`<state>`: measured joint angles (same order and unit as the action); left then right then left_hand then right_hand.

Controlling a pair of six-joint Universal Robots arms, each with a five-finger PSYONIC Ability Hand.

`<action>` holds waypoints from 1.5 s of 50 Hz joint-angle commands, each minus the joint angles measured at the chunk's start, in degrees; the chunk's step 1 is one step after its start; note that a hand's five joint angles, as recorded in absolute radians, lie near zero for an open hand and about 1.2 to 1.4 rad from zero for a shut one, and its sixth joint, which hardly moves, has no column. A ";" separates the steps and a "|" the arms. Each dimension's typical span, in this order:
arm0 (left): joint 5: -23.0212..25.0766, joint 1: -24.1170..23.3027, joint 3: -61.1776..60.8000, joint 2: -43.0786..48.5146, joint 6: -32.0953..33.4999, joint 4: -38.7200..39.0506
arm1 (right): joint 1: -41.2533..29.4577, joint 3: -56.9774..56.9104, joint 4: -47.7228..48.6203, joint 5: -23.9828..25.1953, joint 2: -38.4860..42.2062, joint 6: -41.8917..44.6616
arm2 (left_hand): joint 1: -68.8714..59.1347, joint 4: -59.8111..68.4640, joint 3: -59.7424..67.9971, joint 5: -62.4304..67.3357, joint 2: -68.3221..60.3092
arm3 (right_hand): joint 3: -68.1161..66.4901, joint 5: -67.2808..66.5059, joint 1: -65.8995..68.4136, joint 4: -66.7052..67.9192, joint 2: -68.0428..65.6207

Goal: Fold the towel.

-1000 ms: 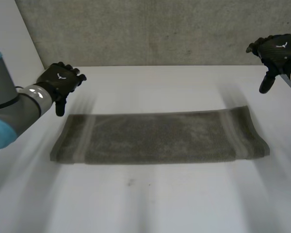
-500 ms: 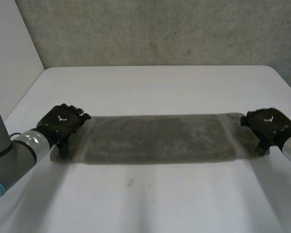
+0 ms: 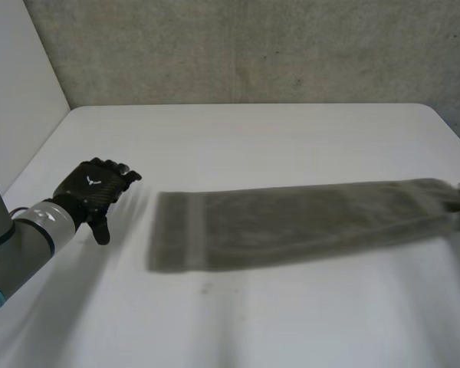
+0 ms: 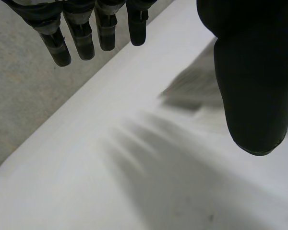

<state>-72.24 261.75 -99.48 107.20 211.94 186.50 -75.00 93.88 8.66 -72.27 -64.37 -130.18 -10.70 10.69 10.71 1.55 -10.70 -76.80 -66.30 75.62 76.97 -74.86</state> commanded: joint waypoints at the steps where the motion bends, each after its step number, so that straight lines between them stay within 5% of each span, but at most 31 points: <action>1: 0.00 0.34 0.16 -2.78 -0.30 0.00 | 1.38 -7.29 -5.22 -2.70 -3.21 6.09 | -0.86 0.87 0.85 0.01 -0.86 | -3.20 -3.70 4.38 3.03 -5.14; 8: -0.18 0.25 1.22 -4.37 -1.53 0.00 | -15.61 -14.33 -6.29 -3.23 -4.01 -5.44 | -0.69 0.70 0.68 -0.16 -0.69 | -3.20 -3.70 4.38 3.03 -5.14; 16: -0.27 -0.36 1.75 -6.12 -5.22 -0.09 | -46.25 -19.26 -4.89 -4.54 1.25 -8.43 | -0.69 0.70 0.68 -0.16 -0.69 | -3.20 -3.70 4.38 3.03 -5.14; 26: -0.27 -1.68 1.83 -6.48 -5.75 0.00 | -59.90 -17.33 -4.62 -4.46 10.83 -7.55 | -0.69 0.70 0.68 -0.16 -0.69 | -3.20 -3.70 4.38 3.03 -5.14; 33: -0.53 -4.32 4.12 -6.30 -5.75 0.00 | -60.44 -17.06 -4.53 -4.90 11.02 -7.46 | -0.69 0.70 0.68 -0.16 -0.69 | -3.20 -3.70 4.38 3.03 -5.14; 34: -0.62 -4.93 4.82 -6.04 -5.84 0.00 | -60.27 -16.62 -4.44 -4.90 10.06 -7.63 | -0.69 0.70 0.68 -0.16 -0.69 | 19.06 18.55 -17.87 -19.23 17.12; 35: -0.62 -4.93 4.82 -6.04 -5.84 0.00 | -60.26 -16.62 -4.44 -4.90 10.05 -7.64 | -0.69 0.70 0.68 -0.16 -0.69 | 19.28 18.77 -18.09 -19.45 17.34; 36: -0.70 -5.72 5.78 -5.78 -5.92 0.00 | -60.26 -16.01 -4.35 -4.72 8.14 -8.24 | -0.69 0.70 0.68 -0.16 -0.69 | 60.41 59.91 -59.23 -60.58 58.48; 37: -0.88 -6.51 6.83 -5.51 -6.10 0.00 | -60.18 -14.61 -4.01 -4.63 5.94 -8.51 | -0.69 0.70 0.68 -0.16 -0.69 | 66.80 66.30 -65.62 -66.97 64.86; 48: -2.81 -12.66 12.38 -1.65 -7.59 -0.09 | -44.38 1.99 -2.33 -3.49 -6.55 -14.83 | -0.69 0.70 0.68 -0.16 -0.69 | 66.80 66.30 -65.62 -66.97 64.86; 55: -3.87 -14.77 13.08 0.02 -7.59 0.00 | -33.13 10.78 -0.23 -0.69 -7.44 -14.76 | -0.69 0.70 0.68 -0.16 -0.69 | 66.28 65.77 -65.09 -66.45 64.34; 65: -3.96 -15.22 12.73 0.91 -7.68 0.00 | -27.66 13.97 3.03 0.73 -3.92 -10.10 | -0.52 0.53 0.52 -0.32 -0.53 | 27.36 26.85 -26.17 -27.53 25.42; 67: -3.96 -15.13 12.38 0.82 -7.68 -0.09 | -27.39 13.53 2.94 0.12 -3.48 -6.51 | -0.69 0.70 0.68 -0.16 -0.69 | -3.04 -3.55 4.23 2.87 -4.98; 75: -4.04 -14.43 11.94 0.03 -7.59 -0.44 | -33.33 5.90 2.94 -3.49 -5.50 -2.45 | -0.52 0.54 0.52 -0.32 -0.53 | -3.20 -3.70 4.38 3.03 -5.14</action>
<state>-76.25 246.71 -87.20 107.91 204.28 186.41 -102.55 106.44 11.75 -72.85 -68.21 -136.00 -10.55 10.50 10.58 1.45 -10.54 -76.74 -66.02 73.63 76.98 -74.15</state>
